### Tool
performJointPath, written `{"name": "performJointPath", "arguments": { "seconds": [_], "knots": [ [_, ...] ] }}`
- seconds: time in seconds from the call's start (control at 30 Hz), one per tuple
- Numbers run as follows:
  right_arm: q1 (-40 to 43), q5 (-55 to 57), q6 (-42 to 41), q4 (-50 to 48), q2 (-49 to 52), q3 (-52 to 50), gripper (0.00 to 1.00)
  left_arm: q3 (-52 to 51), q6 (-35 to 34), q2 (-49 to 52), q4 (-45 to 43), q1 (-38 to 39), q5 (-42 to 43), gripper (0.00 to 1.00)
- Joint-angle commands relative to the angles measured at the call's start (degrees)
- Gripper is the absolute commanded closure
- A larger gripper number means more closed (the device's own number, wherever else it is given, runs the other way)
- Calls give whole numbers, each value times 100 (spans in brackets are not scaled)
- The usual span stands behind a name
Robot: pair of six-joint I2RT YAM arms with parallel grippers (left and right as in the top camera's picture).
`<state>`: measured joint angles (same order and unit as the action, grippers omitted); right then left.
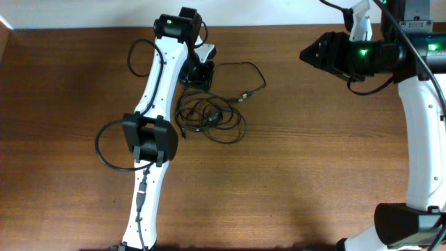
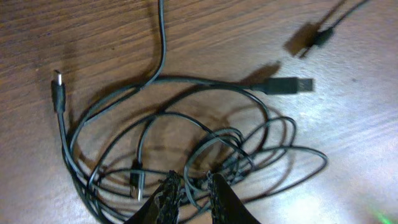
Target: Untangle cables
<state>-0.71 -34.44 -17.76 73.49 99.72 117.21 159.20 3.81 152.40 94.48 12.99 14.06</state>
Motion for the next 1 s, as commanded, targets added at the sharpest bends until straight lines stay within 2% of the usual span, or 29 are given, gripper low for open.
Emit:
{"name": "performJointPath", "arguments": {
  "seconds": [0.0, 0.03, 0.07, 0.13, 0.23, 0.37, 0.5, 0.53, 0.57, 0.6, 0.63, 0.67, 0.7, 0.77, 0.87, 0.97],
  "knots": [
    [35, 68, 107, 28, 42, 33, 36, 15, 105, 369, -46, -9, 7, 63],
    [35, 68, 107, 28, 42, 33, 36, 15, 144, 516, -46, 17, 7, 60],
    [35, 68, 107, 31, 42, 33, 36, 15, 365, 649, 57, 48, 4, 60],
    [35, 68, 107, 28, 42, 33, 36, 4, 365, 846, 184, 52, 2, 61],
    [35, 68, 107, 28, 42, 33, 36, 4, 365, 896, 205, 94, 2, 70],
    [35, 68, 109, 48, 42, 33, 36, -315, 361, 896, 229, 188, -472, 71],
    [35, 68, 109, 52, 42, 33, 36, -466, 411, 896, 229, 188, -566, 75],
    [35, 68, 109, 50, 42, 33, 36, -466, 415, 896, 227, 188, -669, 82],
    [35, 66, 107, 50, 42, 33, 36, -466, 446, 896, 210, 188, -658, 100],
    [35, 66, 107, 52, 42, 33, 36, -452, 446, 894, 227, 186, -605, 100],
    [35, 66, 107, 55, 42, 33, 36, -415, 450, 852, 229, 181, -317, 100],
    [35, 66, 107, 66, 42, 33, 36, -343, 831, 551, 229, 140, 717, 100],
    [31, 63, 107, 70, 42, 33, 35, -295, 944, 243, 227, 87, 1272, 100],
    [-68, 61, 105, 61, 42, 33, 36, -227, 955, -586, 208, -13, 1985, 100],
    [-461, 68, 105, -153, 42, 33, 36, -227, 776, -1709, 94, -42, 2413, 100],
    [-678, 42, -72, -330, 42, 33, 36, -227, -264, -2374, -227, -42, 2413, 100]
  ]
}}
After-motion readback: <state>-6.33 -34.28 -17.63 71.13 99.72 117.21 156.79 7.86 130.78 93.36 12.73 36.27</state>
